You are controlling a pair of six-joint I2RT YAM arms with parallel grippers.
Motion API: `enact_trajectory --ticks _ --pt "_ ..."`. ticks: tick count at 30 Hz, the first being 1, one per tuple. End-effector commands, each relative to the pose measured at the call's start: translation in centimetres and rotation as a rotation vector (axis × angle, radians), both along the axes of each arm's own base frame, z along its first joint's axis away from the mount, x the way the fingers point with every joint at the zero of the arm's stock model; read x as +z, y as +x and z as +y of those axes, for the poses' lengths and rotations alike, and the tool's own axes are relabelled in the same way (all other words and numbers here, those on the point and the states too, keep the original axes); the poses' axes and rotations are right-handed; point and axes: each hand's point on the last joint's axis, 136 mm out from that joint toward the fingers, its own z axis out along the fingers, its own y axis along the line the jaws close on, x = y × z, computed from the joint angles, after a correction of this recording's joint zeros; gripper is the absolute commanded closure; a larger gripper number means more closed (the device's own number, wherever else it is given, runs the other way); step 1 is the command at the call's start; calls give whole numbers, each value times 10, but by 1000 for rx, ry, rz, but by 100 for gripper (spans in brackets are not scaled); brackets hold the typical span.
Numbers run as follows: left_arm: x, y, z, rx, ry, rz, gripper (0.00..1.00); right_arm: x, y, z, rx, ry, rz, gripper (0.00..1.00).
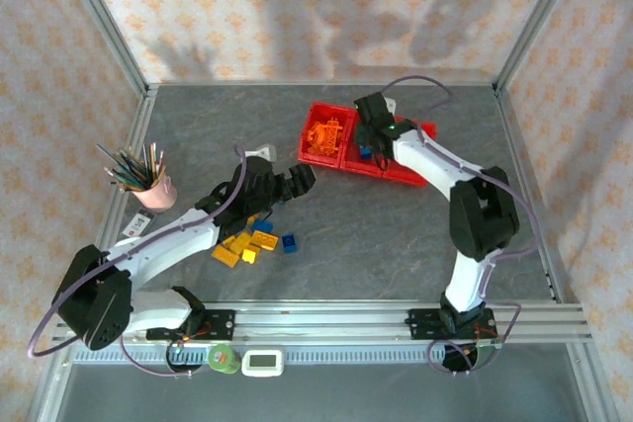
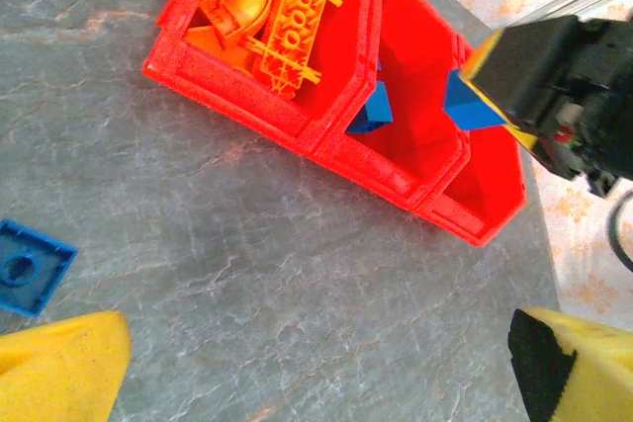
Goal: Sort the legos into containers by color
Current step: Place the lego in the container, then pick up the lego from the center of the table.
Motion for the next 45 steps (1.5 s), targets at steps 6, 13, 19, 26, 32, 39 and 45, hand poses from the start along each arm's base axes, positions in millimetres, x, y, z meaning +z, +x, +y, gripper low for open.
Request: enact_trajectory --ticks 6,13,19,26,32,39,45 --pt "20 18 -22 -51 -21 -62 1 -10 44 -20 -41 -87 -15 71" --pt "18 20 -21 -48 -6 -58 1 -24 58 -26 -48 -110 4 54" --pt "23 19 -19 -42 -2 -70 1 3 55 -19 -8 -69 -48 44" --pt "30 13 -8 -19 12 -85 1 37 27 2 68 -11 -106 41" --pt "30 1 12 25 30 -90 1 35 -16 36 150 35 -91 38" --pt "20 -17 43 95 64 -74 1 20 -63 84 227 75 -51 34" --pt "10 -31 69 164 68 -62 1 -5 -88 129 256 135 5 28"
